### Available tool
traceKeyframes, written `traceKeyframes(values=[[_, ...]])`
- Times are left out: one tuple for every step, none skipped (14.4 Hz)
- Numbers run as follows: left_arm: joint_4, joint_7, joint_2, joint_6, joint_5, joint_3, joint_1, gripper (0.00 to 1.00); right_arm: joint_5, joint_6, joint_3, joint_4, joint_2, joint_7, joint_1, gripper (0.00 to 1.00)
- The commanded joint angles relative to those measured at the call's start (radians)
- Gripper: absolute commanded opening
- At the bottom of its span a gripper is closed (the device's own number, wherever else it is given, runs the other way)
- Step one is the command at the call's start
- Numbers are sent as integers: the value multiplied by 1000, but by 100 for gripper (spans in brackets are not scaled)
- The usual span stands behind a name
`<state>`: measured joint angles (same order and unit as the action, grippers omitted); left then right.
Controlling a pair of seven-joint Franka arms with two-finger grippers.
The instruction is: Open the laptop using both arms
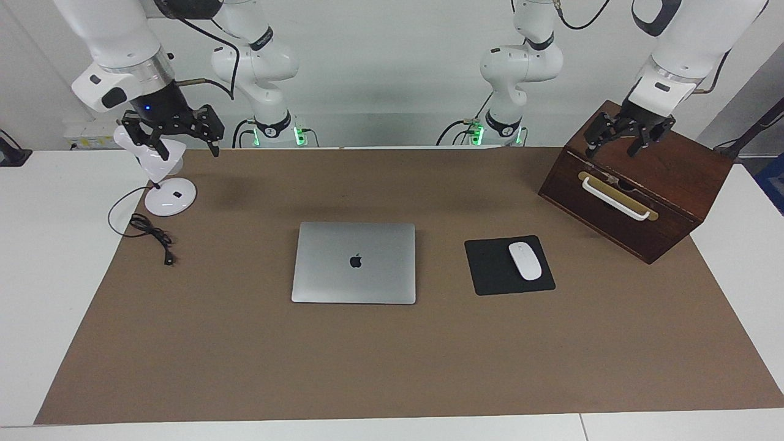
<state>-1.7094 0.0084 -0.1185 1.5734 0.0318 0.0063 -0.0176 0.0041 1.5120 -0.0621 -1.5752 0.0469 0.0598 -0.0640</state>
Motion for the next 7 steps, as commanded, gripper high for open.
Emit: traceKeyframes(values=[[4,8,-7,-16,-10,1,1,100,-7,-10,7,4,4,-8,9,100],[4,8,-7,-16,-10,1,1,100,-7,-12,7,4,4,-8,10,100],[4,10,-7,-16,-12,3,-1,100,-7,-10,7,4,4,-8,10,100],[2,10,-7,-15,-13,3,-1,100,-7,-9,7,4,4,-9,9,100],[2,10,-7,-12,-12,3,-1,100,-7,-9,7,4,4,-9,7,100],[-1,7,-9,-10,-13,3,-11,100,-7,-10,7,3,5,-9,6,100],[-1,5,-9,-9,-16,1,-13,100,-7,-10,8,3,4,-9,6,100]])
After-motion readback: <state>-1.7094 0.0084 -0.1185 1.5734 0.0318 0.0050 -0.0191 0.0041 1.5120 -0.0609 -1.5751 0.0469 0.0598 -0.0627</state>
